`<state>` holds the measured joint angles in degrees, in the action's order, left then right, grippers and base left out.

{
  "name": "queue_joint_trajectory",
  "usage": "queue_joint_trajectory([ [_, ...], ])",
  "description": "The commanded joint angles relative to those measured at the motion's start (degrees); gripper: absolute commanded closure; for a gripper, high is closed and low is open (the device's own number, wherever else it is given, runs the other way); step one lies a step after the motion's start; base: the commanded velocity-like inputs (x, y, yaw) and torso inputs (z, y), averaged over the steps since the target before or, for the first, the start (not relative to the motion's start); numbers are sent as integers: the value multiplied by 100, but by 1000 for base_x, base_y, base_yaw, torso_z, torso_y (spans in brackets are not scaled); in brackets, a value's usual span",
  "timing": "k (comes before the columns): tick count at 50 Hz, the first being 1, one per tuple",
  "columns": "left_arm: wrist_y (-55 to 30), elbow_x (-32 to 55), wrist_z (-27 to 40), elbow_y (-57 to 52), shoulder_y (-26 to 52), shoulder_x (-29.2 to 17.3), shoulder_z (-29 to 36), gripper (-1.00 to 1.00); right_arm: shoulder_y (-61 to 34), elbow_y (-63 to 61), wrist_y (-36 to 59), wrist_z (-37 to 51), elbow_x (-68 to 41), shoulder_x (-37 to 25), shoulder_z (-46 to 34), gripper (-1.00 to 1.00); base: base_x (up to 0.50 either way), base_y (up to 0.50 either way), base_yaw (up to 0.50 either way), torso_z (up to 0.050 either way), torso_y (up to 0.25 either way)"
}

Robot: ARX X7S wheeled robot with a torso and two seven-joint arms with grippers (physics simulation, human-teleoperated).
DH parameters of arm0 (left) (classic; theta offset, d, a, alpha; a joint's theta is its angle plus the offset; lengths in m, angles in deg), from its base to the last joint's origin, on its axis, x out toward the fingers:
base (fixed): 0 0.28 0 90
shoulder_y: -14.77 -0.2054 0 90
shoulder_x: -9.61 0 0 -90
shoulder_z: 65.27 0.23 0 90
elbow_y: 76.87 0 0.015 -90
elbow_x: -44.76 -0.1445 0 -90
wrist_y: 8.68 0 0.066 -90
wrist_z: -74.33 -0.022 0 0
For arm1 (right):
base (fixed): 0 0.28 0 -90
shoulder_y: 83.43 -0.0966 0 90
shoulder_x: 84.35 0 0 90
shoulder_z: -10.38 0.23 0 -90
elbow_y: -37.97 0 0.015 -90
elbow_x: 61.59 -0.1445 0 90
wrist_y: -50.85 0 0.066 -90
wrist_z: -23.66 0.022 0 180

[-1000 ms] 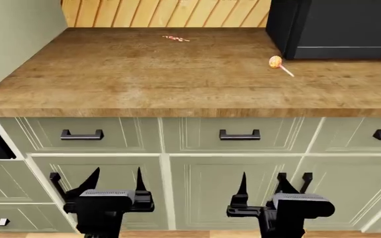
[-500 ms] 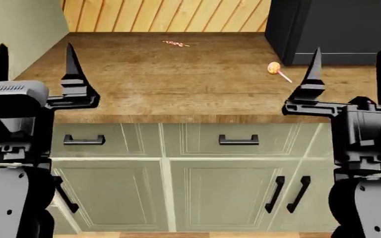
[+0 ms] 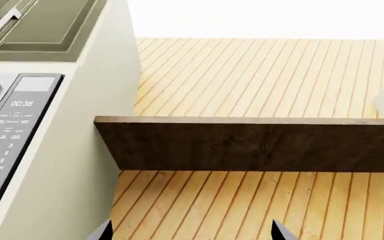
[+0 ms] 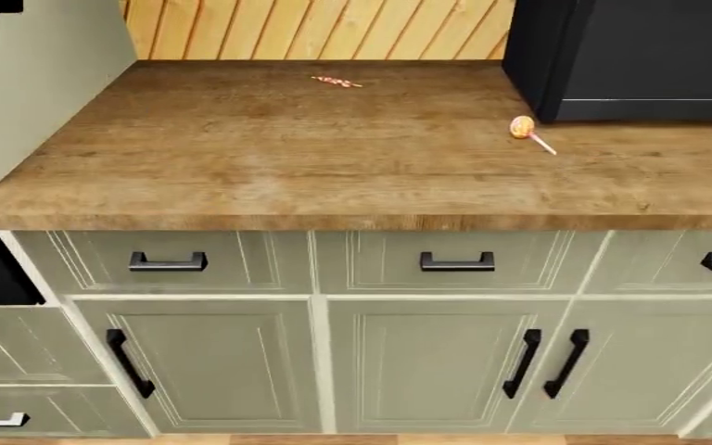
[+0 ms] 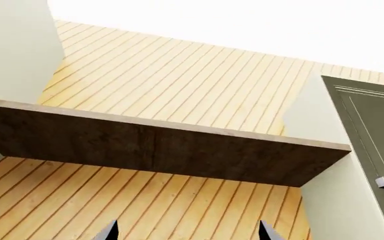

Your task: Open the microwave door

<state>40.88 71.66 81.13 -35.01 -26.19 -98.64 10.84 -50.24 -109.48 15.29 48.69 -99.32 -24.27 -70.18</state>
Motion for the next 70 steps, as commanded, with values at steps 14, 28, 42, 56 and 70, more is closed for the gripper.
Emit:
queue_joint_trajectory([
  [14, -485, 408, 311, -276, 307, -126, -260, -100, -314, -158, -76, 813, -1024, -725, -190, -100, 10, 500, 0, 0, 0],
  [28, -662, 689, 514, -290, 508, -103, -377, -100, -361, -129, -218, 990, -1230, -881, -251, -100, 12, 500, 0, 0, 0],
  [42, -632, 724, 599, -306, 439, -205, -334, -100, -327, -128, -359, 1131, -1347, -1031, -334, -100, 10, 500, 0, 0, 0],
  [56, -573, 844, 669, -310, 424, -253, -324, -100, -281, -107, -516, 1228, -1395, -1147, -431, -100, 12, 500, 0, 0, 0],
  [70, -500, 867, 709, -287, 378, -334, -237, -100, -243, -86, -650, 1313, -1440, -1250, -491, -100, 12, 500, 0, 0, 0],
])
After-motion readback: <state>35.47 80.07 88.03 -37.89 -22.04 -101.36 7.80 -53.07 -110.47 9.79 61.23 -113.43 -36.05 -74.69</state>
